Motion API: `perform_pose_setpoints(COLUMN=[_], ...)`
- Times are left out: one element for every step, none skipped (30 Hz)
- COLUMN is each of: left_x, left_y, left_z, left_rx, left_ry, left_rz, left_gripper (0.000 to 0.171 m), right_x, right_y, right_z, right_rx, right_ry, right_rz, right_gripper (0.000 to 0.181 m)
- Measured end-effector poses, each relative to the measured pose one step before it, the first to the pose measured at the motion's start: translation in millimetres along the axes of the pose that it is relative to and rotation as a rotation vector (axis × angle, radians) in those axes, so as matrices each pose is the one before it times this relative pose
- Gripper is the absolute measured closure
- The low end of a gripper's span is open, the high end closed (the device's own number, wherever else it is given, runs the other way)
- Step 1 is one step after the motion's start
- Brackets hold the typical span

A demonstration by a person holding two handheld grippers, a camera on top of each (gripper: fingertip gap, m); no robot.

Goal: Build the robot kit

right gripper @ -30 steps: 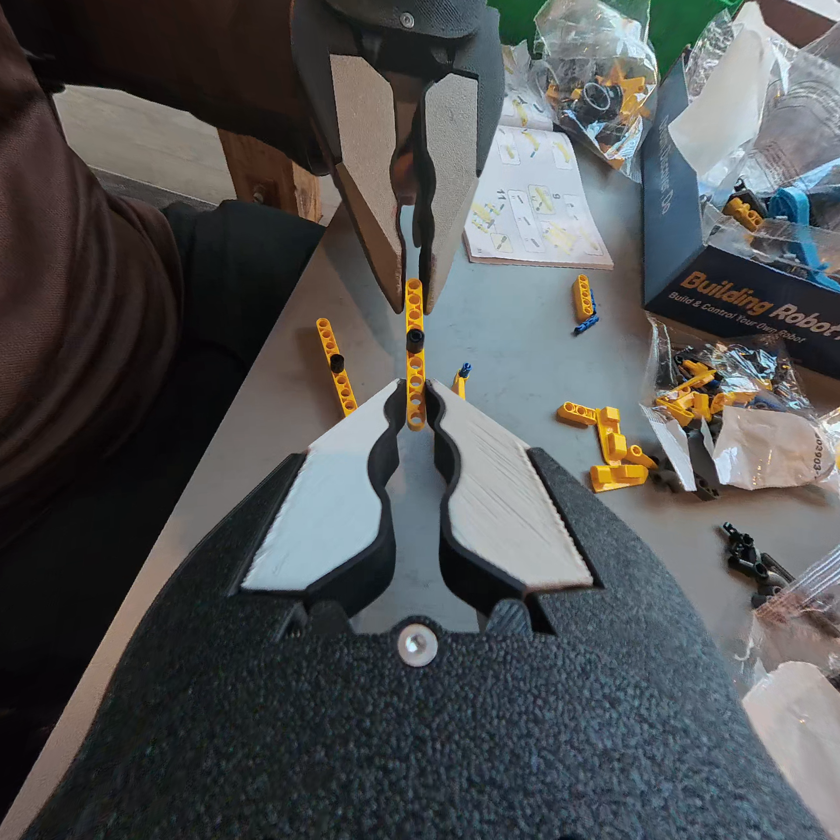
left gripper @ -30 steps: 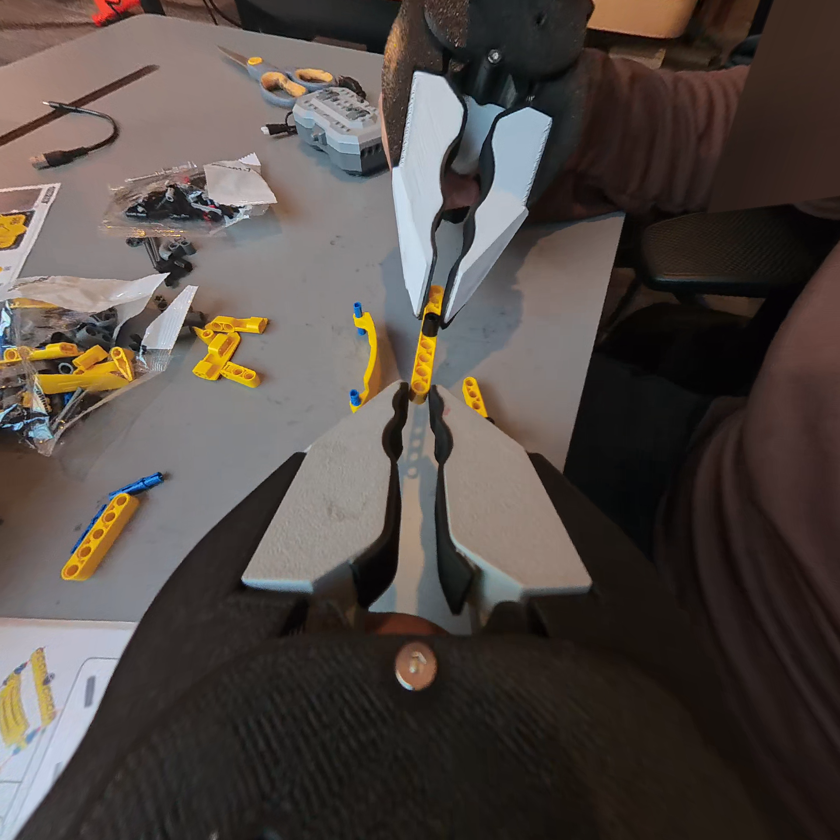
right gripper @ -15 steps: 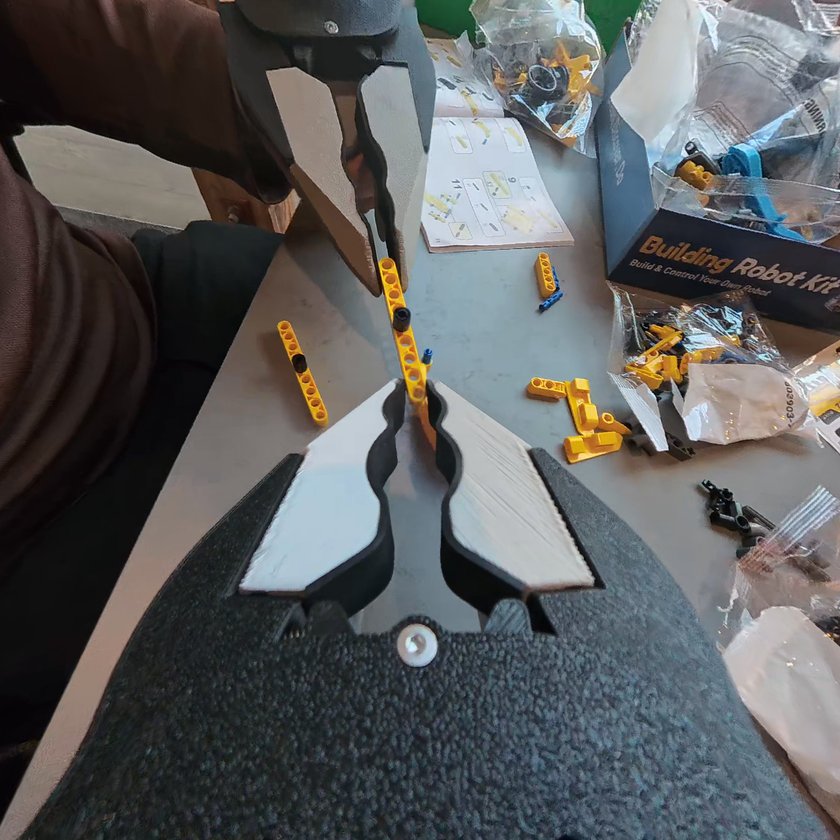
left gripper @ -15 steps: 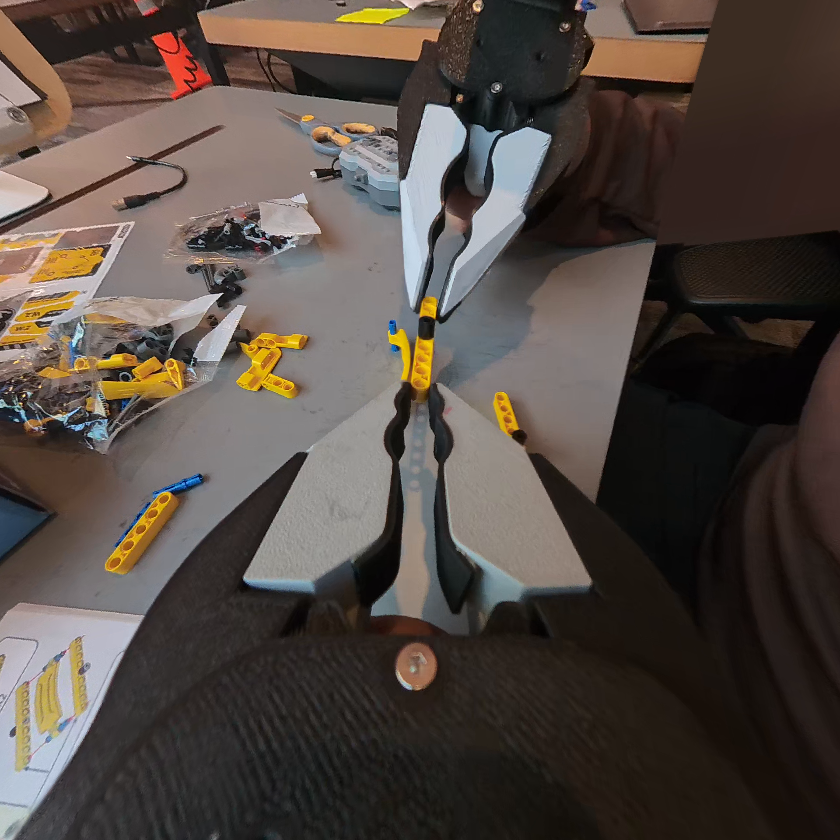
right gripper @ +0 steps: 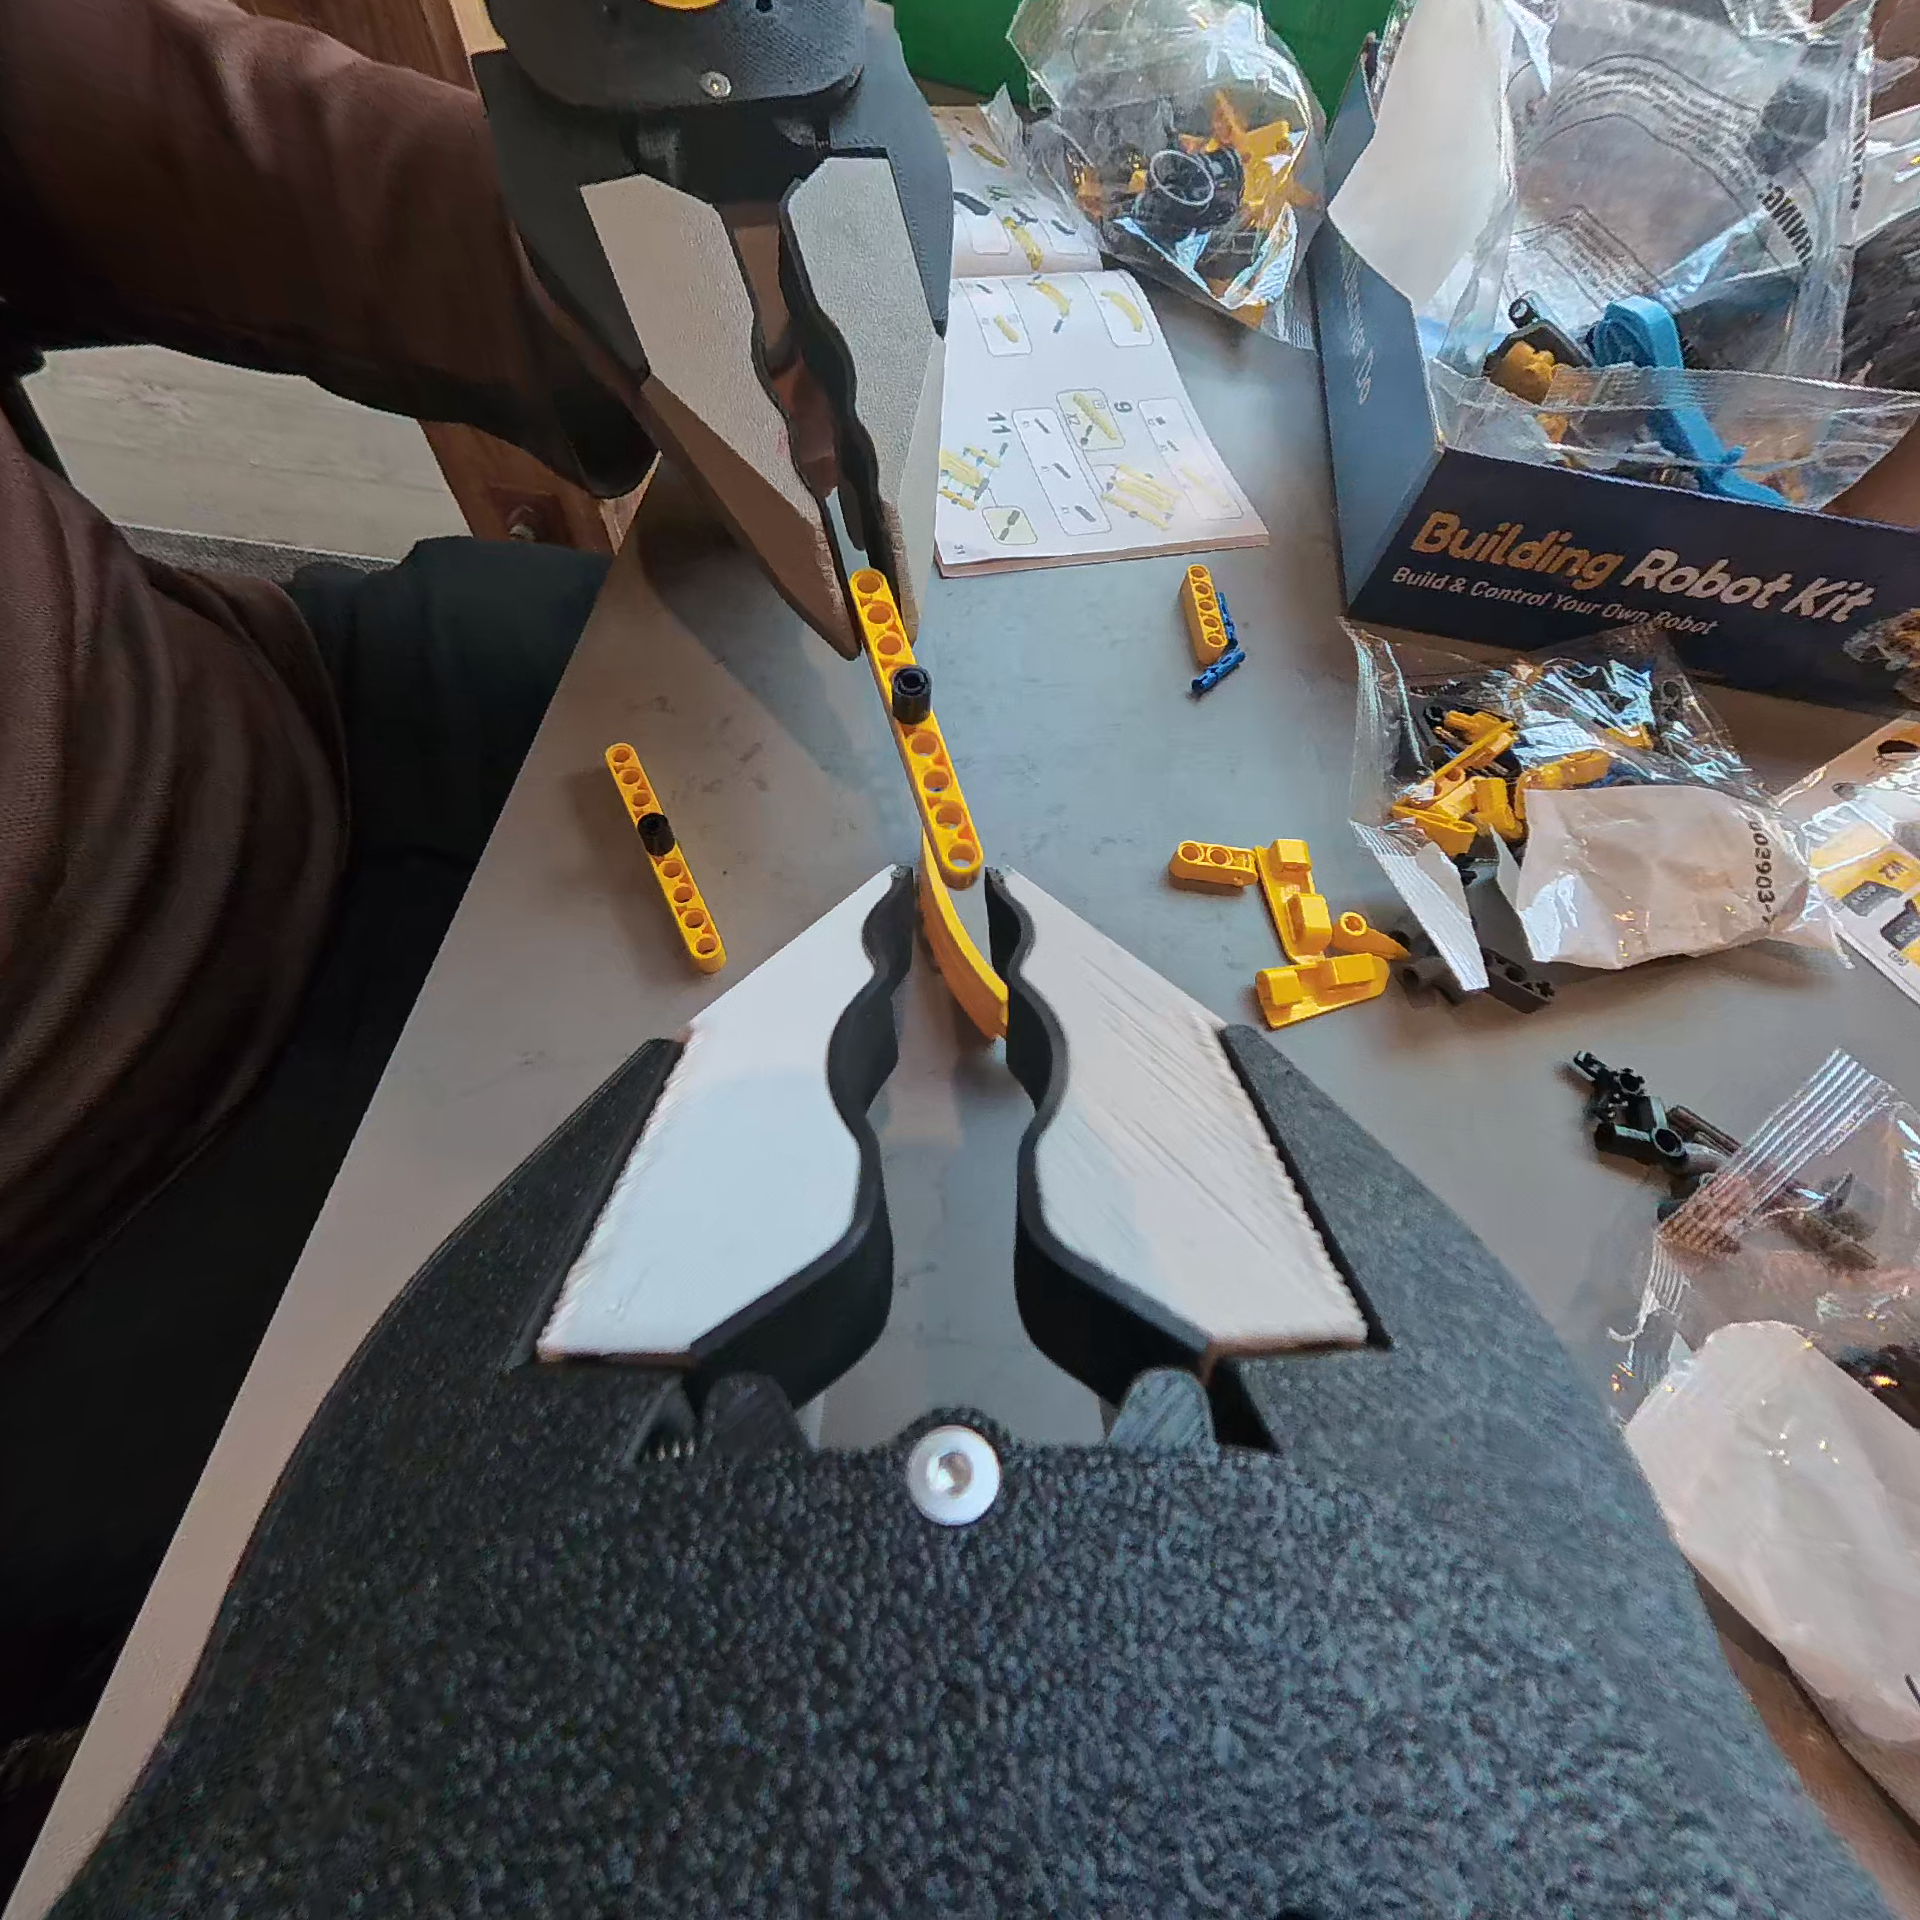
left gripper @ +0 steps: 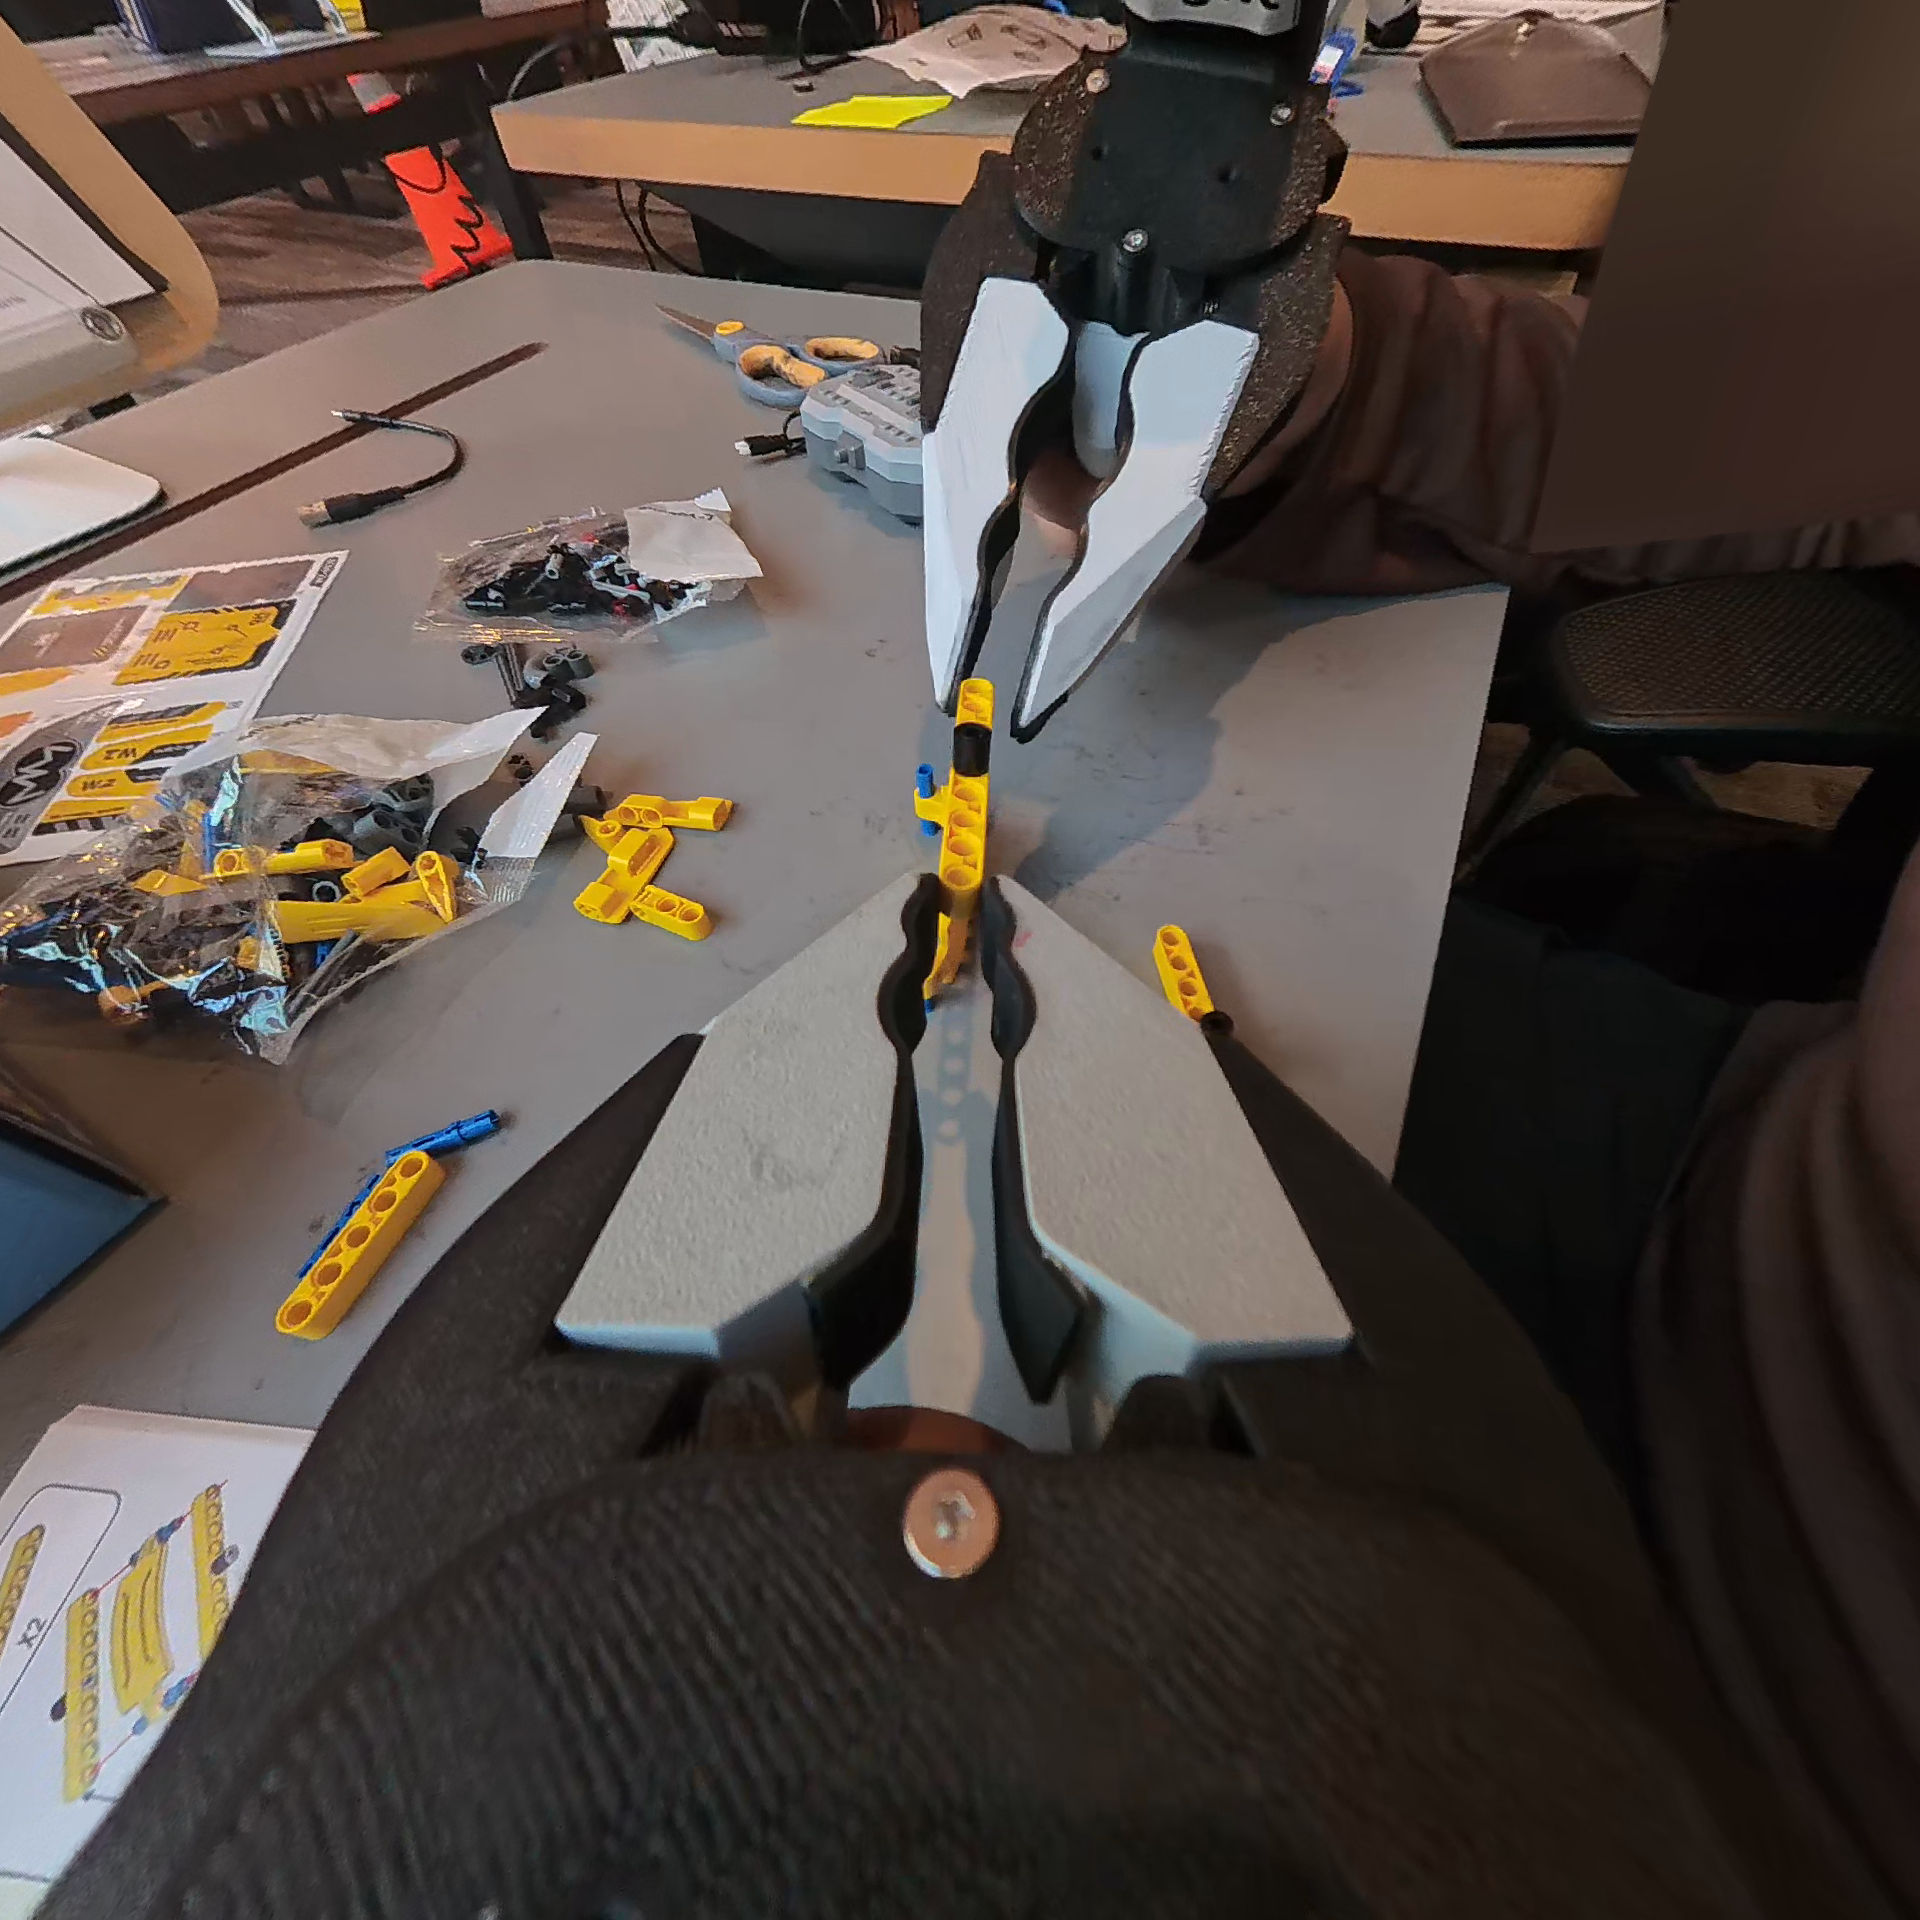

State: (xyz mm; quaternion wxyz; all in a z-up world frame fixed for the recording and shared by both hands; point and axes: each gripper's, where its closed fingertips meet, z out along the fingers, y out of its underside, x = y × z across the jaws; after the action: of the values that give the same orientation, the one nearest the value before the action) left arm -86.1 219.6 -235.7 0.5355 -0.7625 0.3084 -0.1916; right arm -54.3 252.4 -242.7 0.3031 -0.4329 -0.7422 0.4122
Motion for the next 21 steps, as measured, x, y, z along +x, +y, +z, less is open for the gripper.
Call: perform_pose_setpoints(left_x=[0.44, 0.28, 0.05, 0.68, 0.83, -0.07, -0.22, -0.15, -0.02, -0.05, 0.14, 0.53, 0.41, -0.34, -0.79, -0.61, -1.37, -1.0, -0.74, -0.88, -1.05], left_y=[-0.3, 0.12, 0.32, 0.47, 0.27, 0.05, -0.11, 0.17, -0.06, 0.07, 0.37, 0.92, 1.92, 2.86, 2.57, 1.44, -0.61, -1.3, -0.55, -0.15, -0.18], left_z=[-0.26, 0.1, 0.38, 0.42, 0.38, 0.27, 0.12, 0.17, -0.09, 0.14, 0.34, 0.79, 1.52, 2.22, 2.45, 2.19, 1.49, 1.1, 1.15, 1.31, 1.0], left_rx=[0.00253, -0.00062, -0.00331, -0.00395, -0.00302, -0.00156, 0.00065, -0.00178, -0.00001, -0.00102, -0.0034, -0.00775, -0.01664, -0.02381, -0.02251, -0.01495, -0.00084, 0.00454, -0.0007, -0.00322, -0.00247], left_ry=[0.003, 0.0002, -0.0011, 0.0017, 0.0035, -0.0016, -0.0002, 0.0021, 0.0013, 0.0005, 0.0029, 0.0086, 0.013, 0.0105, 0.0082, 0.0088, 0.0, -0.0001, 0.0019, 0.0006, -0.0017], left_rz=[0.0015, 0.0024, 0.0026, 0.0042, 0.0045, 0.002, -0.0002, -0.0036, -0.0022, -0.0011, -0.0021, -0.0058, -0.0119, -0.0162, -0.0167, -0.0106, -0.0043, -0.0018, -0.0027, -0.0033, -0.0024], left_gripper=[0.167, 0.167, 0.167, 0.167, 0.167, 0.167, 0.167, 0.167, 0.167, 0.167, 0.167, 0.167, 0.167, 0.167, 0.167, 0.167, 0.167, 0.167, 0.167, 0.167, 0.166], right_x=[0.61, -0.09, -0.28, 0.02, 0.2, -0.45, -0.63, 0.2, -0.16, 0.06, 0.04, -0.37, 0.17, 1.49, 2.01, 1.49, 1.07, 1.36, 1.13, 1.03, 1.03], right_y=[-0.73, -0.94, -0.82, -0.44, -0.2, 0.02, 0.54, 0.62, 0.48, 0.04, -0.29, 0.01, 0.39, 0.6, 0.91, 1.66, 1.76, 1.43, 1.1, 0.76, 0.89], right_z=[-0.36, -0.41, -0.29, -0.28, -0.03, 0.17, 0.35, 0.41, 0.22, 0.09, -0.27, -0.43, -0.63, -0.5, -0.16, -0.17, -0.44, -0.55, -0.69, -0.57, -0.26], right_rx=[0.0037, 0.0049, 0.0041, 0.0025, 0.0009, -0.0003, -0.0023, -0.0036, -0.0023, -0.0002, 0.0017, 0.0008, -0.0013, -0.0028, -0.0062, -0.0095, -0.0086, -0.0057, -0.0034, -0.0024, -0.0037], right_ry=[0.0032, -0.0012, -0.0025, -0.0001, 0.0019, -0.0021, -0.0016, 0.0042, 0.0017, 0.0016, 0.0007, -0.0033, -0.0014, 0.0046, 0.0065, 0.0038, 0.0029, 0.0047, 0.0025, 0.0004, 0.0019], right_rz=[0.0015, 0.0022, 0.0016, 0.0005, -0.0008, -0.0031, -0.0049, -0.0072, -0.0057, -0.0035, -0.0028, -0.0031, -0.0014, 0.0044, 0.0065, 0.0035, -0.0001, -0.0011, 0.0026, 0.006, 0.0046], right_gripper=[0.168, 0.168, 0.168, 0.168, 0.169, 0.171, 0.173, 0.173, 0.173, 0.173, 0.173, 0.173, 0.173, 0.173, 0.173, 0.173, 0.173, 0.173, 0.173, 0.173, 0.173])
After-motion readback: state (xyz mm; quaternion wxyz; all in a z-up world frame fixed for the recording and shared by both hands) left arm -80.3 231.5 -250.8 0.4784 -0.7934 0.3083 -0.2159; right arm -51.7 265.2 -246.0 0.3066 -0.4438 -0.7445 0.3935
